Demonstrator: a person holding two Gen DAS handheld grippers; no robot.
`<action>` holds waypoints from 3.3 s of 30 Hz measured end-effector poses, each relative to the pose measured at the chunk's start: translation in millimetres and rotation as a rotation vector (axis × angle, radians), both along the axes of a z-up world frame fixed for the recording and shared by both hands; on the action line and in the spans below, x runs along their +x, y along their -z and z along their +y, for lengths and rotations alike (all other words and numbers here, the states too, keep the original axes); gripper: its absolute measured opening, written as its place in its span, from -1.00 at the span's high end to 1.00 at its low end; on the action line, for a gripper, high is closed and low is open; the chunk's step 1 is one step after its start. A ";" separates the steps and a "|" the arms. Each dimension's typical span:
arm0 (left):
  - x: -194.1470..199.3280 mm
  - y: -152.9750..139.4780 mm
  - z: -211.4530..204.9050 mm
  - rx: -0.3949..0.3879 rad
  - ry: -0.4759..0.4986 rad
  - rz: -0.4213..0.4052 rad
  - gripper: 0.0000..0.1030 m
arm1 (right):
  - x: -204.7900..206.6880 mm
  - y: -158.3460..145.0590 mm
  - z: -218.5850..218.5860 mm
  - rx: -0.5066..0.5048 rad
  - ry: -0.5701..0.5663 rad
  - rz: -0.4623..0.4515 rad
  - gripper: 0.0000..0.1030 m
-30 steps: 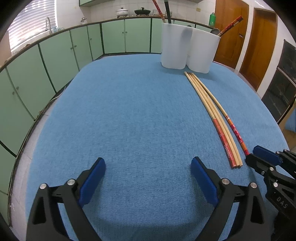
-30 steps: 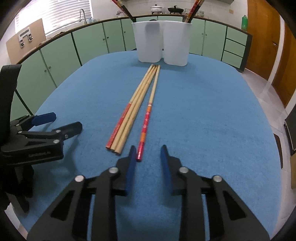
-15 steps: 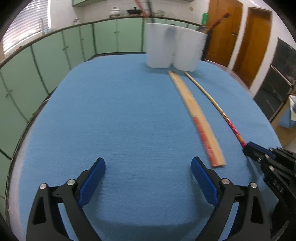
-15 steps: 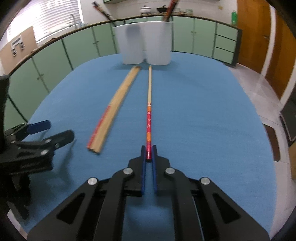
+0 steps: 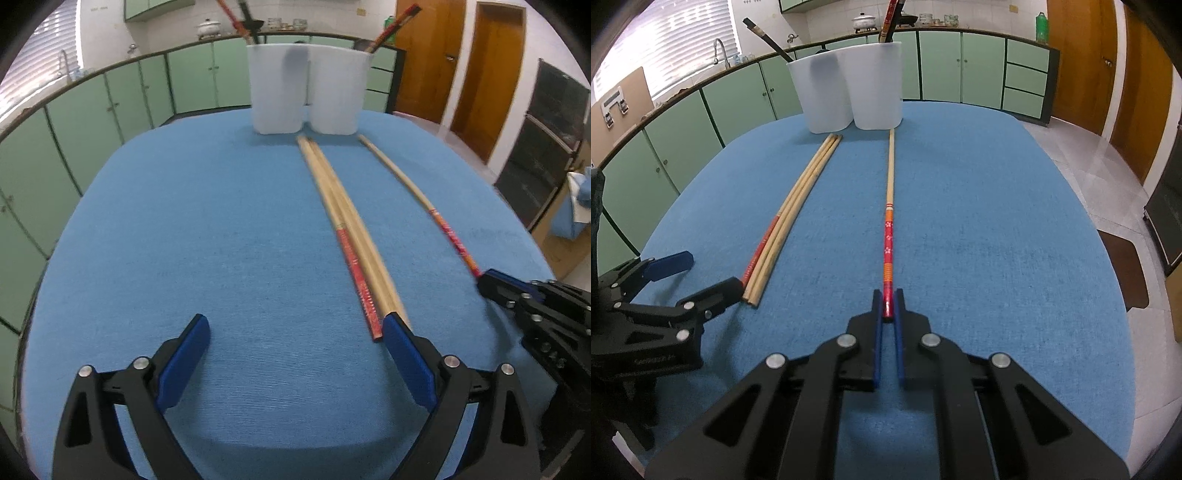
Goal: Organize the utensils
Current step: 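Grasp a red-tipped chopstick with the right tool while the left tool grasps another, then lift both red-tipped chopsticks up above the white holder, then open both tools to drop the chopsticks into the holder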
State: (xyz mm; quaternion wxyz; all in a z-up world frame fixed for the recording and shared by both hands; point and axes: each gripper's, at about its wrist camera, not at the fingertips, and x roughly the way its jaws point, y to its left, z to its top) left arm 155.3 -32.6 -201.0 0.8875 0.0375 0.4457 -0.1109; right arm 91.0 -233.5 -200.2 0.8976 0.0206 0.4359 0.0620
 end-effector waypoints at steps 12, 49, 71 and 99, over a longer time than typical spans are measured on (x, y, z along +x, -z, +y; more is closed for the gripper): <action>-2.5 0.6 5.1 0.016 -0.017 -0.006 -0.78 | -1.2 -0.3 0.1 0.006 0.000 0.001 0.88; -25.5 -109.4 6.5 -0.043 0.027 -0.271 0.89 | -8.3 -86.9 -9.0 0.018 -0.057 -0.134 0.90; 7.6 -202.1 7.5 -0.162 0.110 -0.429 0.89 | 41.3 -228.5 -29.6 0.099 -0.148 -0.376 0.90; 141.2 -291.6 -22.6 -0.157 0.035 -0.746 0.89 | 190.7 -291.9 -36.8 0.098 -0.099 -0.519 0.90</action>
